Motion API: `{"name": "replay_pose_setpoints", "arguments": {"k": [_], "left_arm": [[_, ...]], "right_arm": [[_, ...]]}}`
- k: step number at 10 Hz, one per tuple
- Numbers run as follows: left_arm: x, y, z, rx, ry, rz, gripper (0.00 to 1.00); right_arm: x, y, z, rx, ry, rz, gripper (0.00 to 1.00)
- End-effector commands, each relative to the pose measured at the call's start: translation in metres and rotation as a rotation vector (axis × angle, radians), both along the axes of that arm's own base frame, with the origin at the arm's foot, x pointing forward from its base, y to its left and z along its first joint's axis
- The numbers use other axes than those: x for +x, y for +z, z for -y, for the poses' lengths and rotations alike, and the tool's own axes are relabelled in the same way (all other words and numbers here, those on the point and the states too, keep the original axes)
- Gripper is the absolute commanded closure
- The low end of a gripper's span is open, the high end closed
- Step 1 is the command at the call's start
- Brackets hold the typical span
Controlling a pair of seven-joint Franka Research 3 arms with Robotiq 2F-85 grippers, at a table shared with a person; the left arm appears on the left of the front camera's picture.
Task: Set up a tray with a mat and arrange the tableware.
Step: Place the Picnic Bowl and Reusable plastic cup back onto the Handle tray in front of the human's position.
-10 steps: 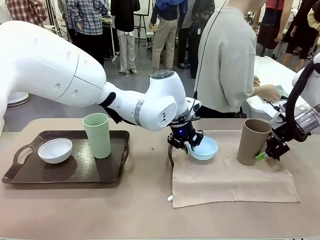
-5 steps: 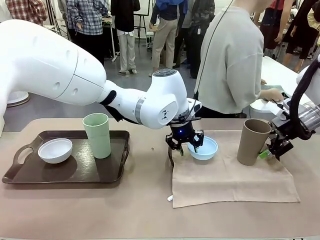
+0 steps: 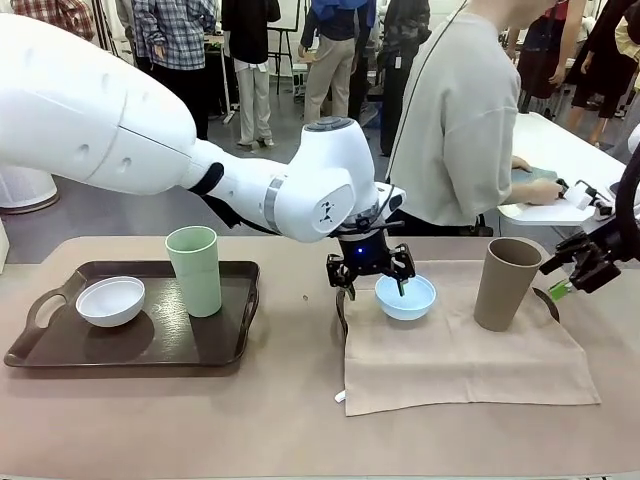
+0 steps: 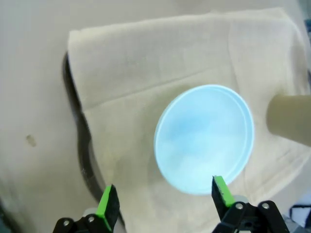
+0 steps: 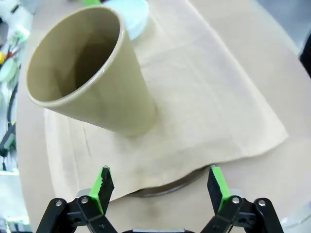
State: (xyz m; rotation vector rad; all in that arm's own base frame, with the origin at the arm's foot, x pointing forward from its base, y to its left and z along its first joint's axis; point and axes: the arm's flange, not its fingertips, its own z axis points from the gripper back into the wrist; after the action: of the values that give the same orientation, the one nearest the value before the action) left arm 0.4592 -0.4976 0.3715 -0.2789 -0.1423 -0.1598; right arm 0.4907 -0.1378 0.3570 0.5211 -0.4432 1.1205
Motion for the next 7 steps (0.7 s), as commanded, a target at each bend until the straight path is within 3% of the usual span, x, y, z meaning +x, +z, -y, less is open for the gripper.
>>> {"name": "replay_pose_setpoints", "arguments": {"k": [1, 2, 3, 4, 7], "left_arm": [[-0.030, 0.041, -0.035, 0.073, -0.058, 0.049, 0.00], [-0.043, 0.063, -0.047, 0.136, -0.072, 0.080, 0.00], [-0.056, 0.090, -0.061, 0.197, -0.075, 0.110, 0.00], [-0.070, 0.112, -0.071, 0.252, -0.068, 0.144, 0.00], [-0.102, 0.170, -0.102, 0.344, 0.000, 0.238, 0.00]], "right_arm": [[-0.025, 0.060, -0.043, -0.115, -0.135, -0.116, 0.00], [-0.034, 0.093, -0.064, -0.205, -0.232, -0.139, 0.00], [-0.042, 0.119, -0.090, -0.249, -0.267, -0.198, 0.00], [-0.047, 0.142, -0.111, -0.313, -0.306, -0.210, 0.00], [-0.051, 0.184, -0.169, -0.496, -0.470, -0.235, 0.00]]}}
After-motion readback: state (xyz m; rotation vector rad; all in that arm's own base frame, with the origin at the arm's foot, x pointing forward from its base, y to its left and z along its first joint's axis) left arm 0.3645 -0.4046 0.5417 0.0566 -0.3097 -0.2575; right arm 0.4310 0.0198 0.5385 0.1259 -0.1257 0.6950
